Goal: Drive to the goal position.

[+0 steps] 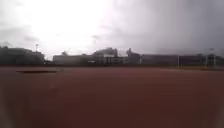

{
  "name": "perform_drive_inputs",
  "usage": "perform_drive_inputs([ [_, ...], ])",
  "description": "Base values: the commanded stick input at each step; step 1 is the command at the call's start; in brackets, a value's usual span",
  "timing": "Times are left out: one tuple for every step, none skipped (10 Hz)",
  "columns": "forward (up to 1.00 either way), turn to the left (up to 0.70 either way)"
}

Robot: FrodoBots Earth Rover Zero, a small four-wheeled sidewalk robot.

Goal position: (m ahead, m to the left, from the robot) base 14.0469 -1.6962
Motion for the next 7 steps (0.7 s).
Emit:
perform_drive_inputs([
  [0.50,0.00],
  [0.50,0.00],
  [0.50,0.00],
  [0.50,0.00],
  [0.50,0.00],
  [0.50,0.00],
  [0.50,0.00],
])
